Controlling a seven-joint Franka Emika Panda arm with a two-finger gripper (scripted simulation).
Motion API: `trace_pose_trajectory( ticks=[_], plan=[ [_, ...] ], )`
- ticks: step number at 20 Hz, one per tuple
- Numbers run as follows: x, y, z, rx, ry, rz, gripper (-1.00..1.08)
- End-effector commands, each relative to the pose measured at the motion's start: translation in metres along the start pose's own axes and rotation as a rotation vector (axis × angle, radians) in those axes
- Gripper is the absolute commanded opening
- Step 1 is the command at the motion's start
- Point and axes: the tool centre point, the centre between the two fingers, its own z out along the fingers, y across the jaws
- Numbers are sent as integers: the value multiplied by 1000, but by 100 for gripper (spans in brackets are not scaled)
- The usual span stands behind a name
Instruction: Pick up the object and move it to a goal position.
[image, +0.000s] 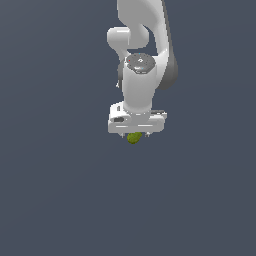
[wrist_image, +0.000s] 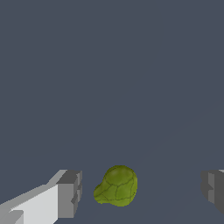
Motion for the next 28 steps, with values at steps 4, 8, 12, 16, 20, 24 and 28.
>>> trace_pose_trajectory(
  ticks=[4,8,12,16,20,24,28],
  plan=[
    [0,7,0,-1,1,15,100],
    [1,31,0,-6,7,70,100],
    [1,40,0,-8,9,88,100],
    [1,38,0,-8,8,89,100],
    [-1,36,3,-7,8,113,100],
    [-3,33,7,-5,7,155,100],
    [-8,29,12,-3,5,216,100]
  ],
)
